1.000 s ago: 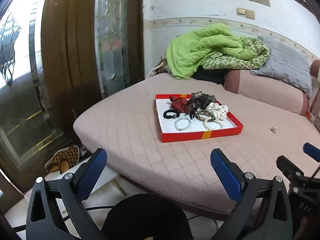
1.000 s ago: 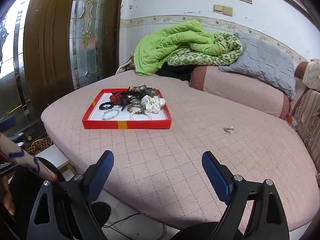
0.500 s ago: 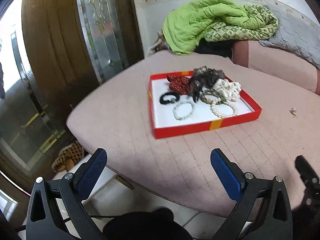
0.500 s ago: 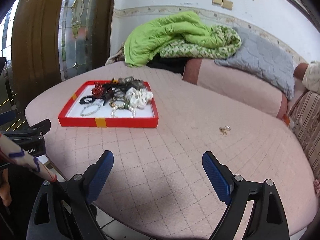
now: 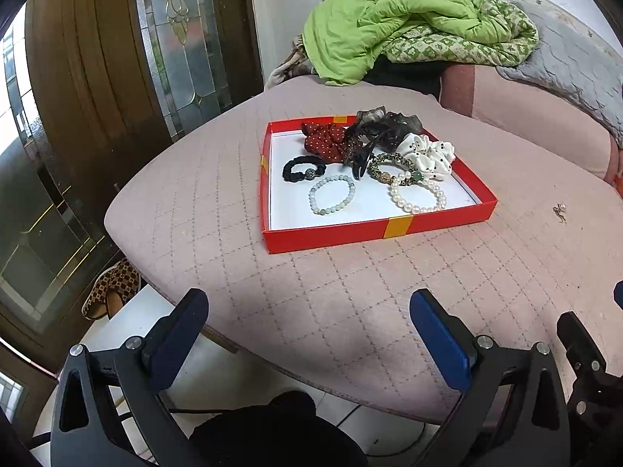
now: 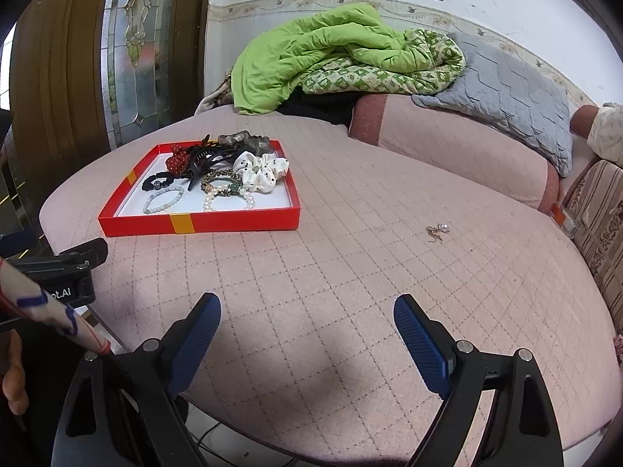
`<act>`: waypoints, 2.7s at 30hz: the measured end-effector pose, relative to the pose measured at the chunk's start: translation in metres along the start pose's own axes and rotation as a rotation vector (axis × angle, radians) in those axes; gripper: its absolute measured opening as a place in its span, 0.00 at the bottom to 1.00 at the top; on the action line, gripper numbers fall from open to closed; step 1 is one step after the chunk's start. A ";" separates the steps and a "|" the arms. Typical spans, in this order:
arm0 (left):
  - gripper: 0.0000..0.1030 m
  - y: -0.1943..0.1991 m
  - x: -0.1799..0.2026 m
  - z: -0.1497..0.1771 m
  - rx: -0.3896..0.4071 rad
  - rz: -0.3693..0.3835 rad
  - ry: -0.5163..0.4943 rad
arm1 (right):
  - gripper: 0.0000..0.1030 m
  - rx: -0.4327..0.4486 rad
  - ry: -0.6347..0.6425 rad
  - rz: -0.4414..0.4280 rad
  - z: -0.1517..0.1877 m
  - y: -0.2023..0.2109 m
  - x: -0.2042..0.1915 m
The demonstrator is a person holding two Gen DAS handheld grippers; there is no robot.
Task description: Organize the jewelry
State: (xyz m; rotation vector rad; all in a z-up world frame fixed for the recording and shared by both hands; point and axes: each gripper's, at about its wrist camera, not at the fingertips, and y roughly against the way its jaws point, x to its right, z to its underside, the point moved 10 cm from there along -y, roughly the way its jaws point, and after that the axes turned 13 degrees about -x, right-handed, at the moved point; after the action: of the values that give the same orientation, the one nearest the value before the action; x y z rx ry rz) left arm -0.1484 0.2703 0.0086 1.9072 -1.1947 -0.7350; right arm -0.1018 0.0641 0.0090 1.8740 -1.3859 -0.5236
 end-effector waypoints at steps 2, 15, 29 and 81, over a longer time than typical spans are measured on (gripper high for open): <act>1.00 0.000 0.000 0.000 -0.001 0.003 0.001 | 0.91 -0.002 0.004 0.003 0.000 -0.001 0.000; 1.00 0.000 -0.005 0.001 -0.003 -0.003 0.010 | 0.91 -0.009 0.015 0.008 0.002 -0.004 -0.002; 1.00 0.000 -0.007 0.004 -0.006 -0.008 -0.003 | 0.93 -0.003 0.025 0.011 0.002 -0.003 -0.003; 1.00 0.065 -0.011 -0.028 0.152 -0.112 -0.096 | 0.93 0.068 -0.062 0.053 0.011 0.060 0.033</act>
State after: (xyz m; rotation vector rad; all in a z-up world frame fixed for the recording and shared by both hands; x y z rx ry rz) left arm -0.1620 0.2704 0.0793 2.0983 -1.2404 -0.8239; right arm -0.1366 0.0211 0.0508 1.8831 -1.5071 -0.5185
